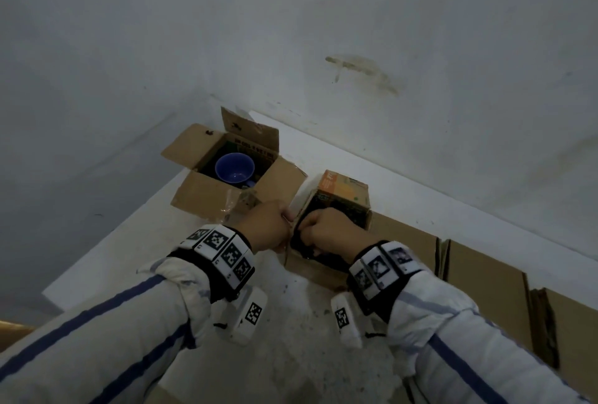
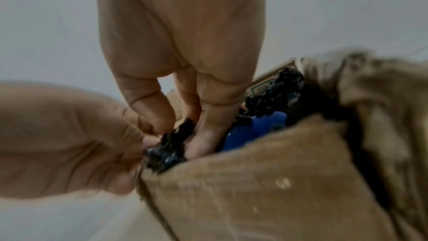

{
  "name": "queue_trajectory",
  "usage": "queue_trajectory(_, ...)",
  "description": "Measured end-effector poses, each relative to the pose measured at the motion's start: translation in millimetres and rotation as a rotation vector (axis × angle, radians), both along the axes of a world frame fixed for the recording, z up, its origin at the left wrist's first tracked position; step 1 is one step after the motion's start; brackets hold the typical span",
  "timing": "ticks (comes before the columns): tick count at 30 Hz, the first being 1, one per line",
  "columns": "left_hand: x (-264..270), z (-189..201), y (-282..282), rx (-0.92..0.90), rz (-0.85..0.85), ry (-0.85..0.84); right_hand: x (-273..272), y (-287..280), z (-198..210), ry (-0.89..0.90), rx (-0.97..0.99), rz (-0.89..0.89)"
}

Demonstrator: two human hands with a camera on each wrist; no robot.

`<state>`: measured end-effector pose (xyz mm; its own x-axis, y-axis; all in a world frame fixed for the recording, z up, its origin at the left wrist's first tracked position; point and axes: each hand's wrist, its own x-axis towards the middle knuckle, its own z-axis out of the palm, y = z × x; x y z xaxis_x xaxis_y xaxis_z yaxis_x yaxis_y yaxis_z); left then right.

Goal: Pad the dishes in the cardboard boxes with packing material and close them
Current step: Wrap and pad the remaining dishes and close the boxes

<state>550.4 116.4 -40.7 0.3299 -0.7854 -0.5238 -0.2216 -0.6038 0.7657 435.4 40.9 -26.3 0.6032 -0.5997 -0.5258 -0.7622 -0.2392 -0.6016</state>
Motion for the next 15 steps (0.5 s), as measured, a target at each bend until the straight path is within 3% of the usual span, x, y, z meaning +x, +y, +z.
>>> queue_trajectory(2, 0, -2, 0, -0.001, -0.001, 0.015, -4, -5, 0, -0.04, 0.131, -0.08)
queue_trajectory(4, -1, -3, -2, 0.006, 0.005, 0.021, -4, -5, 0, -0.009, 0.114, -0.013)
queue_trajectory(9, -5, -2, -3, 0.007, 0.016, 0.001, 7, 9, -10, 0.171, -0.311, 0.352)
queue_trajectory(13, -5, 0, -2, 0.004, 0.008, -0.041, 6, 11, -17, 0.158, -0.337, 0.326)
queue_trajectory(15, -6, 0, -1, -0.004, 0.008, -0.096, -1, 5, -18, 0.079, -0.271, 0.199)
